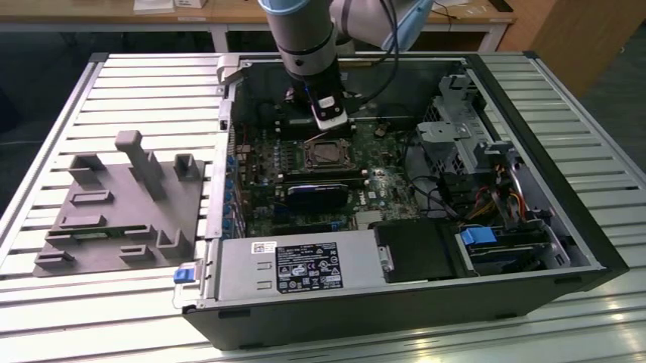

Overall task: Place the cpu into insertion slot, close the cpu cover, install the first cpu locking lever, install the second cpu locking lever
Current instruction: 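Install the first cpu locking lever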

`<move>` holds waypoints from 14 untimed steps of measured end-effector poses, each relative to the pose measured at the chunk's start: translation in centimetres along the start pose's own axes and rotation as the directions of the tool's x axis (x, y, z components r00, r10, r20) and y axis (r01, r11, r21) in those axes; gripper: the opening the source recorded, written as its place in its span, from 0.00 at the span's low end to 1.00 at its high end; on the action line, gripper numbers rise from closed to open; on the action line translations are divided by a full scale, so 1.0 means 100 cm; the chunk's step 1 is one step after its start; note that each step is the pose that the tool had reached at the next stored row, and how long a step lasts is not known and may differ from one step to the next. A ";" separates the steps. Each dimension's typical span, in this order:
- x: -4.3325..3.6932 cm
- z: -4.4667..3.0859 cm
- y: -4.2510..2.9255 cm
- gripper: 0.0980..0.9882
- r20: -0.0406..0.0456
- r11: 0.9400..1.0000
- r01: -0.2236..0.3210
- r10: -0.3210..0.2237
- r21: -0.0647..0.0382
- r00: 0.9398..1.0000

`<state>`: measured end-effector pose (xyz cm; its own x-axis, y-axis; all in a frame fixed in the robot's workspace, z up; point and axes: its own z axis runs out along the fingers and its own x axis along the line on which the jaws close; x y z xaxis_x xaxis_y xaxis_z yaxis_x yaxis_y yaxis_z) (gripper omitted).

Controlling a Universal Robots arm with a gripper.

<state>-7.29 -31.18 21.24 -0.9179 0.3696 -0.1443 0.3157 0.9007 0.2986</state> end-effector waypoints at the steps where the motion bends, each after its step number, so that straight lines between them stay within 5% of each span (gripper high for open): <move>1: 0.0002 0.0011 -0.0004 0.00 0.001 1.000 0.000 0.000 0.001 1.000; 14: 0.0025 0.0092 0.0002 0.00 0.035 0.997 -0.080 0.079 0.021 0.996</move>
<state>-7.29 -30.86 20.35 -0.8811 0.4472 -0.1537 0.3927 0.8731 0.2890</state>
